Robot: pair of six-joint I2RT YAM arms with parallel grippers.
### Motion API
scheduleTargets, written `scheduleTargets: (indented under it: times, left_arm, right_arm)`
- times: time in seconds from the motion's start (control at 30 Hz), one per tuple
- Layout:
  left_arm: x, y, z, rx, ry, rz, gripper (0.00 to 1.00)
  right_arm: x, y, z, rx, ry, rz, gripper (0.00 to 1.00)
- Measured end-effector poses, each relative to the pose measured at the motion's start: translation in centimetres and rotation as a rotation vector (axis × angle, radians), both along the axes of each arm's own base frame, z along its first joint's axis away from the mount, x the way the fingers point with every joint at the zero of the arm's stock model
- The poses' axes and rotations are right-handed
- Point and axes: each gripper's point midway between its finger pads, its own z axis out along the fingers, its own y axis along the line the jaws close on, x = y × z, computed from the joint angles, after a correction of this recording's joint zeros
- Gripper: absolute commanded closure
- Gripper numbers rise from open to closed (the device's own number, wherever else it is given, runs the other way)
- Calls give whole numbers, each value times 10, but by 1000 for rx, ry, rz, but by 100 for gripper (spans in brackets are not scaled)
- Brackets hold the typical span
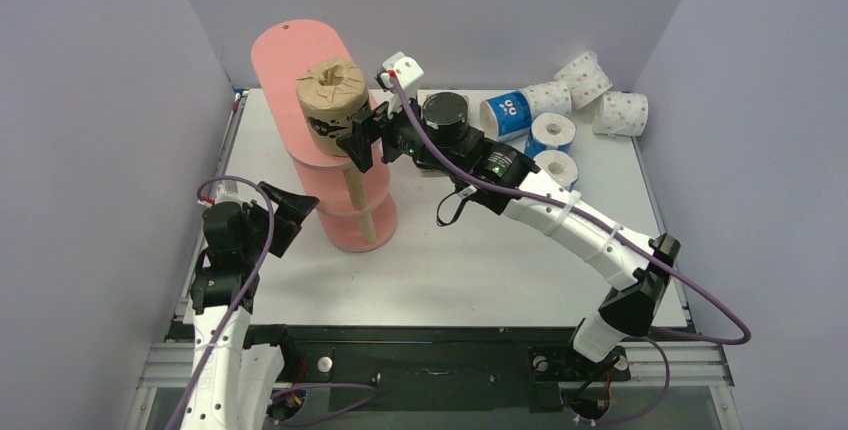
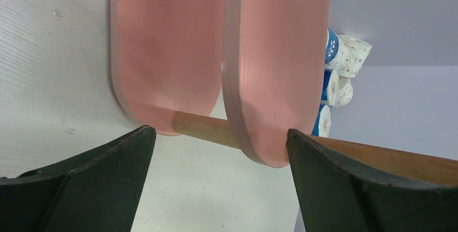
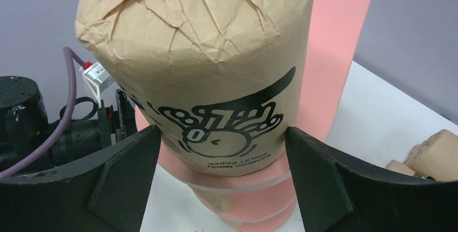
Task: Place and organize the paper towels onto the shelf
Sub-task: Place the paper towel on the shelf.
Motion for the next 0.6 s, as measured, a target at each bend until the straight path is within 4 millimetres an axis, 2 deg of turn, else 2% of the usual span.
scheduleTargets:
  times: [0.2, 0.6]
  left_arm:
    - [-1, 1, -2, 7, 9, -1, 10]
    - [-2, 3, -6, 14, 24, 11, 10]
  right_arm:
    - [12, 11, -7, -14, 5, -31, 21]
    - [44, 39, -8, -6, -7, -89, 21]
